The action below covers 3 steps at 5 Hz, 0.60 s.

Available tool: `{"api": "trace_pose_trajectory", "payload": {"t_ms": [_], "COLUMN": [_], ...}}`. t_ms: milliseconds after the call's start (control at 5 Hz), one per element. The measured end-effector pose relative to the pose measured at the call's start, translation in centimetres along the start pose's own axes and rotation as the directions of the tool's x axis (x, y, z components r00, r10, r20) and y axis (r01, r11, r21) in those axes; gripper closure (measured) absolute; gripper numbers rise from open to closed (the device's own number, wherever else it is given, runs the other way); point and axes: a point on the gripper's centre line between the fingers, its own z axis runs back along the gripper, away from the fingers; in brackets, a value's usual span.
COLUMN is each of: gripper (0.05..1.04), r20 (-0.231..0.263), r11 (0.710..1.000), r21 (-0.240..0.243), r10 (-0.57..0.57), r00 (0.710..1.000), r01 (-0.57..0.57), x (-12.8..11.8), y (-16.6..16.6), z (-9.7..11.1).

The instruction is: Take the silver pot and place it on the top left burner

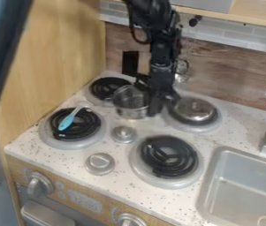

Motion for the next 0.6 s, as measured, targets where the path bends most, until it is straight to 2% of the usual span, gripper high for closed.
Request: {"api": "trace_pose_trajectory", "payload": {"t_ms": [200, 400, 600], "gripper": [1.028, 1.028, 1.028], "r20": [0.029, 0.002, 0.017], "r11": [0.997, 0.991, 0.989], "r21": [0.058, 0.069, 0.086], "r10": [0.047, 0.114, 0.122], "r00": [0.998, 0.993, 0.992], "r01": [-0.049, -0.114, -0.123], "x": [0.8, 0.4, 1.4], "y": [3.9, 7.2, 8.9], "z": [-0.1, -2.4, -2.8]}}
